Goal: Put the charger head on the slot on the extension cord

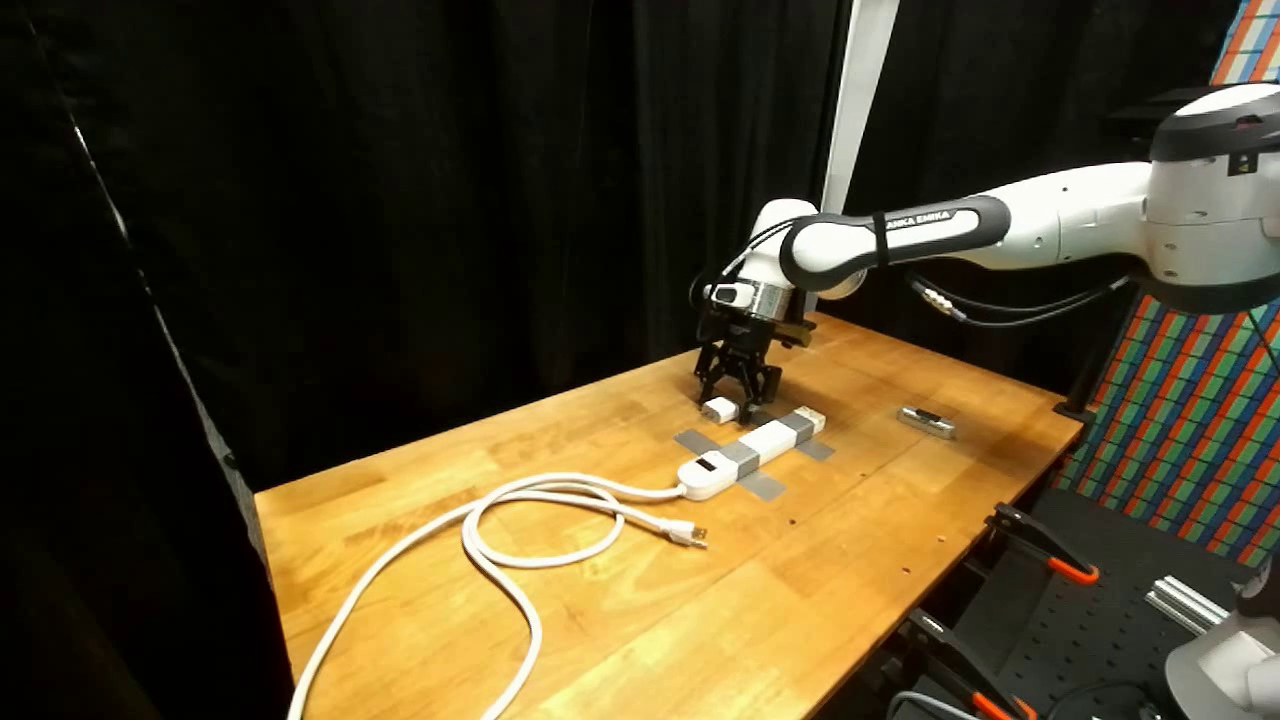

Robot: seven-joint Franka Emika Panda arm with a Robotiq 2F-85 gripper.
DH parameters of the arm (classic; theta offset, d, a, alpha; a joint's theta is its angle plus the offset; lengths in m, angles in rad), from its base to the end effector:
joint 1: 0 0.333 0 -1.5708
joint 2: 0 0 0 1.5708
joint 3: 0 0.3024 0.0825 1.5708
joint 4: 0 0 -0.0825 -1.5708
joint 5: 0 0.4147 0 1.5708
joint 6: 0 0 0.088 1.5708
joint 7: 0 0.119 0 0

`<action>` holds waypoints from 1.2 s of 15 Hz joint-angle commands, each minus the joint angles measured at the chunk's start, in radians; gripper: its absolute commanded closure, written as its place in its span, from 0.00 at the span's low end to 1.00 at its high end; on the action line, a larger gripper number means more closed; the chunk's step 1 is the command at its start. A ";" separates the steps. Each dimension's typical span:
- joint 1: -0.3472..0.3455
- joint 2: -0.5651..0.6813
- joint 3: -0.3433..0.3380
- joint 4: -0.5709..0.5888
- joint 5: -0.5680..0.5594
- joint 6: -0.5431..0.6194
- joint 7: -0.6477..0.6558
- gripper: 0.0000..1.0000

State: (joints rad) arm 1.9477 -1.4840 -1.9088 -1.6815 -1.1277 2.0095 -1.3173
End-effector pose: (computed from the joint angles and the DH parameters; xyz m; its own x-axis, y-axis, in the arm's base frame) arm 0.6494 -0.0833 0.0907 -0.0500 0.9306 0.3627 0.9975 0.0645 -0.0280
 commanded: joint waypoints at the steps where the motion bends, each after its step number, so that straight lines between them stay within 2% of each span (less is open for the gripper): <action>1: 0.033 0.000 -0.014 0.062 0.066 0.024 -0.060 0.42; 5: 0.044 0.000 -0.027 0.088 0.093 0.049 -0.081 0.74; 6: 0.047 0.000 -0.031 0.092 0.093 0.042 -0.079 0.27; 7: 0.048 0.000 -0.034 0.092 0.088 0.041 -0.083 0.27; 9: 0.053 0.000 -0.040 0.096 0.098 0.028 -0.100 0.14; 11: 0.062 0.000 -0.048 0.110 0.153 0.003 -0.143 0.00; 15: 0.083 0.000 -0.064 0.203 0.412 -0.119 -0.356 0.00; 18: 0.115 0.000 -0.091 0.287 0.534 -0.212 -0.439 0.00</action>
State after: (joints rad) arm 2.0095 -1.4838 -1.9793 -1.4994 -0.7018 1.8830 -1.6674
